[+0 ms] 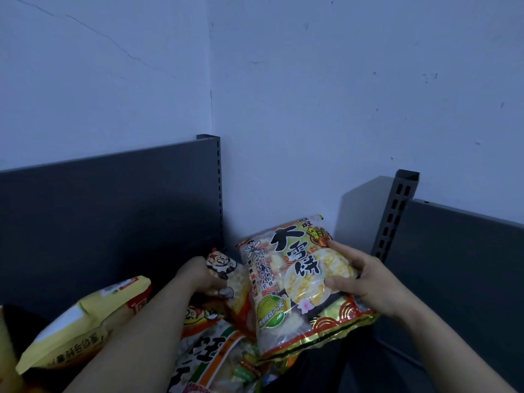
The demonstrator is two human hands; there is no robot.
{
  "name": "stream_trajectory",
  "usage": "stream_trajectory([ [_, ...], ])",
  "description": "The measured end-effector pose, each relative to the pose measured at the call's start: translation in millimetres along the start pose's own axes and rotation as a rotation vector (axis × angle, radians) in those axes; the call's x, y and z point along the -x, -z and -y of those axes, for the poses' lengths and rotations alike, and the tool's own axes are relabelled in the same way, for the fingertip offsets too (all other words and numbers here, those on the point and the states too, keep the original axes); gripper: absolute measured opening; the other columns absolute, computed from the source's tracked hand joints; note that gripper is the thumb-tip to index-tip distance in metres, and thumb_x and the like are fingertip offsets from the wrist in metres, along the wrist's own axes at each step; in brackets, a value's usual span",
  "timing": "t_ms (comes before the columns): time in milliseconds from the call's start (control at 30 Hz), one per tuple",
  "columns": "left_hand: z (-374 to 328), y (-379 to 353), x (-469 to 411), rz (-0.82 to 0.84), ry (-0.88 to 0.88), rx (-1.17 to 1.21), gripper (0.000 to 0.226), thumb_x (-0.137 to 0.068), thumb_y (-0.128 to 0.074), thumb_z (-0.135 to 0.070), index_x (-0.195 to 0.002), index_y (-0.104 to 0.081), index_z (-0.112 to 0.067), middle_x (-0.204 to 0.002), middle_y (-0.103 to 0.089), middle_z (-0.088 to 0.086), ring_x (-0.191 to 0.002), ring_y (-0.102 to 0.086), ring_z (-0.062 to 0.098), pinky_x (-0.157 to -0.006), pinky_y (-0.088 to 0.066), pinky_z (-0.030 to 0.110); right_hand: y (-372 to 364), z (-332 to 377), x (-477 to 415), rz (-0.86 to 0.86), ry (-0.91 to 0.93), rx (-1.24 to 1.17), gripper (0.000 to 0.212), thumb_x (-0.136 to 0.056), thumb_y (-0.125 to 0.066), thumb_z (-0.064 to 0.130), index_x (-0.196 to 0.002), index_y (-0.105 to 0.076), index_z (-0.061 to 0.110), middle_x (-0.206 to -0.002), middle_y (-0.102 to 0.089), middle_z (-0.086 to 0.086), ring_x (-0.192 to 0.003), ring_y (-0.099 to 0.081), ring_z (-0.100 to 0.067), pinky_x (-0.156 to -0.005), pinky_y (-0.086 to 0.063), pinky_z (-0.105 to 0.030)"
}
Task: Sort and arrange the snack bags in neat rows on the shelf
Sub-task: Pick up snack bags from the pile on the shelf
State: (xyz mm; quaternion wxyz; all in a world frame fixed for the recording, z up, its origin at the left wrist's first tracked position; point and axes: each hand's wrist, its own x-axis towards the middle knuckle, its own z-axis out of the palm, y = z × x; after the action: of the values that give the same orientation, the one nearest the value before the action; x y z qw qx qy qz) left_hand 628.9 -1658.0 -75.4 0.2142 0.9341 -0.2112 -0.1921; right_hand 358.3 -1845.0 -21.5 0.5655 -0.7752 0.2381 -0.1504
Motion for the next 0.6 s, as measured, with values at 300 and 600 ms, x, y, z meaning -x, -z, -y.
stream_trajectory([
  [300, -26, 69, 44, -0.606, -0.217, 0.042, 0.037, -0.085, -0.07, -0.026, -0.117, -0.058, -0.012, -0.113, -0.055, 0.01, -0.099, -0.058, 0.027, -0.078, -0.049, 0.037, 0, 6, 2, 0.013, 0.039, 0.017, 0.075, -0.075, -0.078, 0.004, -0.136, -0.047, 0.036, -0.108, -0.069, 0.0, -0.082, -0.073, -0.023, -0.07, -0.06, -0.033],
  [600, 23, 134, 130, -0.975, -0.145, 0.151, 0.043, -0.089, -0.066, -0.029, -0.127, -0.056, -0.014, -0.12, -0.052, 0.013, -0.11, -0.053, 0.033, -0.087, -0.044, 0.044, -23, 24, -34, 0.1, 0.076, 0.137, 0.077, -0.08, -0.075, 0.005, -0.142, -0.042, 0.036, -0.106, -0.067, 0.0, -0.071, -0.073, -0.021, -0.061, -0.057, -0.029],
])
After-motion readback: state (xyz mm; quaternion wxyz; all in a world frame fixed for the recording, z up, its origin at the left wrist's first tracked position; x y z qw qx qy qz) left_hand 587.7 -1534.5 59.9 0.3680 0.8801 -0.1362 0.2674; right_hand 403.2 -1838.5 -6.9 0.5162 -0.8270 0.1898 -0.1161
